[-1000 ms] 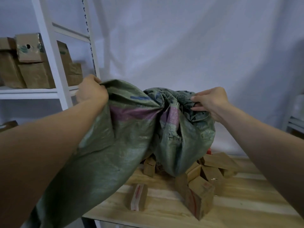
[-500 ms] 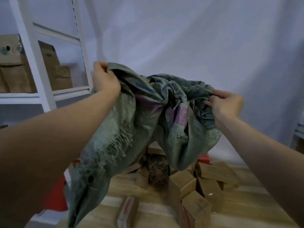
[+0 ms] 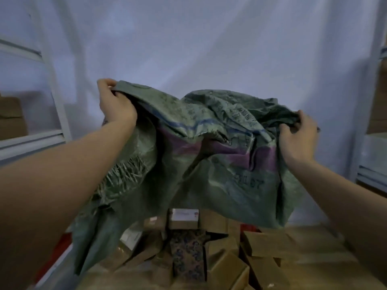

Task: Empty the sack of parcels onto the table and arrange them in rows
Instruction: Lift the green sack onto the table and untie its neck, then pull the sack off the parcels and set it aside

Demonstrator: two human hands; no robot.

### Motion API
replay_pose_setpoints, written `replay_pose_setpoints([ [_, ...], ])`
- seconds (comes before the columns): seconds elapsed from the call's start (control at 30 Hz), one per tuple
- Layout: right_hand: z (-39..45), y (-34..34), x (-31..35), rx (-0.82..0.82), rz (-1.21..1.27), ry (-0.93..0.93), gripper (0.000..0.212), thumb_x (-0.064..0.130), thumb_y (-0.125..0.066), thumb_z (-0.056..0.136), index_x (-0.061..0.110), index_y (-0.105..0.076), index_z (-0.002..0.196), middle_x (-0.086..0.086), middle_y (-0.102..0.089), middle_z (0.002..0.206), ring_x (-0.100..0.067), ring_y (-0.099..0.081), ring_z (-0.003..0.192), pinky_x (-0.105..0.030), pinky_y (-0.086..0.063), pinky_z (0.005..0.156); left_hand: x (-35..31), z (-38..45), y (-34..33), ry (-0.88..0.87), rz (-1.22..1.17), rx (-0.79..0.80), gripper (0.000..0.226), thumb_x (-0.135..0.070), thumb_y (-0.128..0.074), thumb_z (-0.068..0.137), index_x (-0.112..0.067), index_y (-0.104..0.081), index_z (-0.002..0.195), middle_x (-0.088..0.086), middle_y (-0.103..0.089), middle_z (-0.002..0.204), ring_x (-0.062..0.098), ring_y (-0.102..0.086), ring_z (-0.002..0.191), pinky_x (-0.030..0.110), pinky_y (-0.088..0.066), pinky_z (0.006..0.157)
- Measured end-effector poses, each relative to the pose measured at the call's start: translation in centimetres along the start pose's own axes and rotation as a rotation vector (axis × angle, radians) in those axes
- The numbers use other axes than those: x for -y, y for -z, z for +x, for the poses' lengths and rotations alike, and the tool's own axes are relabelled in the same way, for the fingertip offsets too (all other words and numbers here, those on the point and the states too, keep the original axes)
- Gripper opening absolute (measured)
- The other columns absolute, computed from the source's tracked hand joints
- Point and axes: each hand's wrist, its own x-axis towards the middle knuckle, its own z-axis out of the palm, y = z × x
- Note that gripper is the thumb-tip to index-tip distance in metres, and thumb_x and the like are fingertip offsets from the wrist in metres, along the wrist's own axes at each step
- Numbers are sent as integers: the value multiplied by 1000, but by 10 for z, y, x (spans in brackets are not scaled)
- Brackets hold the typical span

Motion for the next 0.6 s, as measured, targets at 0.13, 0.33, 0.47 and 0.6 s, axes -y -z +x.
replay_pose_setpoints([
  [0.13,-9,3,-27,190,-152,-184,71,23,-60,97,19,-22,156,-9,-43,152,-31,-55,113,-47,-49,99,38,3,20,-90,445,121,32,3,-33,92,-8,-56,111,2,-58,95,19,-52,90,17,-41,77],
  [0.33,-72,-1,-72,575,-297,-441,50,23,-70,86,10,-54,131,-7,-62,110,-35,-63,101,-46,-55,92,126,-44,60,236,1171,690,45,-13,-58,92,4,-51,133,31,-51,134,46,-51,122,47,-45,102],
  [0.47,-110,1,-86,704,-288,-483,63,27,-67,94,8,-39,148,-10,-50,140,-30,-49,128,-28,-37,87,145,-106,80,246,1150,720,68,-24,-62,91,-13,-30,151,24,-32,147,47,-41,128,50,-38,109],
  [0.6,-129,10,-100,722,-227,-484,72,34,-70,91,10,-36,150,-7,-44,151,-29,-46,134,-33,-39,102,145,-128,98,190,1199,727,79,-33,-70,86,-13,-28,149,22,-30,146,45,-37,130,49,-34,109],
])
